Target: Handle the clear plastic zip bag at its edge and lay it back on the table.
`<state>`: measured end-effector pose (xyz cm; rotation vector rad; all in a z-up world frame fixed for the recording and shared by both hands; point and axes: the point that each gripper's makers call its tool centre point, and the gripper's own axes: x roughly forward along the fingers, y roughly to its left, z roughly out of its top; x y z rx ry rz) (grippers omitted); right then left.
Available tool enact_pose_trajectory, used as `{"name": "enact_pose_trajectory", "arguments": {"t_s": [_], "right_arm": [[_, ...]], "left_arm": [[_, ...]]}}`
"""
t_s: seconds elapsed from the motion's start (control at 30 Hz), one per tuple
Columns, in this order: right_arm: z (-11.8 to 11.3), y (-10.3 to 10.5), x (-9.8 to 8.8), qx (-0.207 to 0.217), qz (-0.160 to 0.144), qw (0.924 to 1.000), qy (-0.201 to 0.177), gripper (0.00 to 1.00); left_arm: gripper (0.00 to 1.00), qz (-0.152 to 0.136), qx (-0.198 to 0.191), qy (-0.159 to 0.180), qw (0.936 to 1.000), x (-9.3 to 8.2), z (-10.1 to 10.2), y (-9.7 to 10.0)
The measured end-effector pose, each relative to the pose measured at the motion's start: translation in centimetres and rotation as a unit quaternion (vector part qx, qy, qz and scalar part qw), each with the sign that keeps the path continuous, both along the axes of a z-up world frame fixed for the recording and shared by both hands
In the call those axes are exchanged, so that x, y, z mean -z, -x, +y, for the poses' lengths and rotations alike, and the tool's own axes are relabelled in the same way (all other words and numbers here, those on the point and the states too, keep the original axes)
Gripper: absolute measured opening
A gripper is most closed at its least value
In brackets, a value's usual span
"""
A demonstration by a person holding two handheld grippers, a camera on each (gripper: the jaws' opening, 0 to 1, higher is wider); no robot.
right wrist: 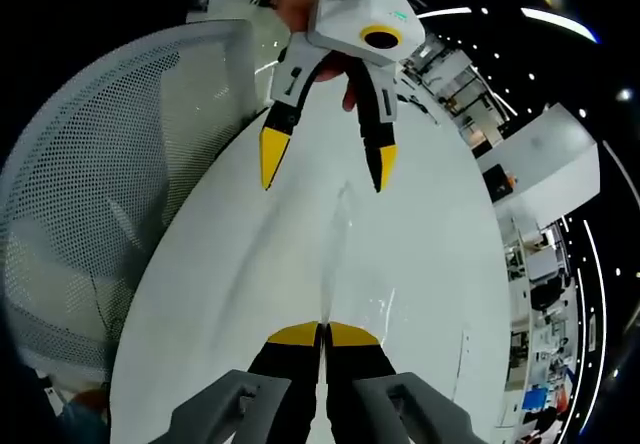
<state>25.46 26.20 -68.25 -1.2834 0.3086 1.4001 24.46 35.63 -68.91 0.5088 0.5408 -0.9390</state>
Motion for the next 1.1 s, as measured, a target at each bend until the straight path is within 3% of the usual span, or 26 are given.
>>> {"name": "enact_pose_trajectory", "arguments": {"t_s": [0.33,0.47,0.87,1.1], "right_arm": [[-0.2,0.4,0.0,-0.014,0.01,0.9999,-0.001,0.0],[-0.2,0.3,-0.3,-0.013,0.014,0.9998,-0.006,0.0],[-0.9,0.9,-1.1,-0.011,0.04,0.9988,-0.027,0.0],[-1.2,1.4,-0.8,0.009,0.07,0.9967,-0.038,0.0]], "left_arm": [[0.42,-0.005,0.043,-0.026,0.9987,0.8,-0.2,0.2],[0.37,-0.007,0.043,-0.034,0.9985,1.1,0.1,-0.2],[0.06,-0.011,0.065,-0.051,0.9966,1.0,-0.1,-0.7],[0.01,-0.012,0.082,-0.056,0.995,0.9,-0.5,-0.3]]}}
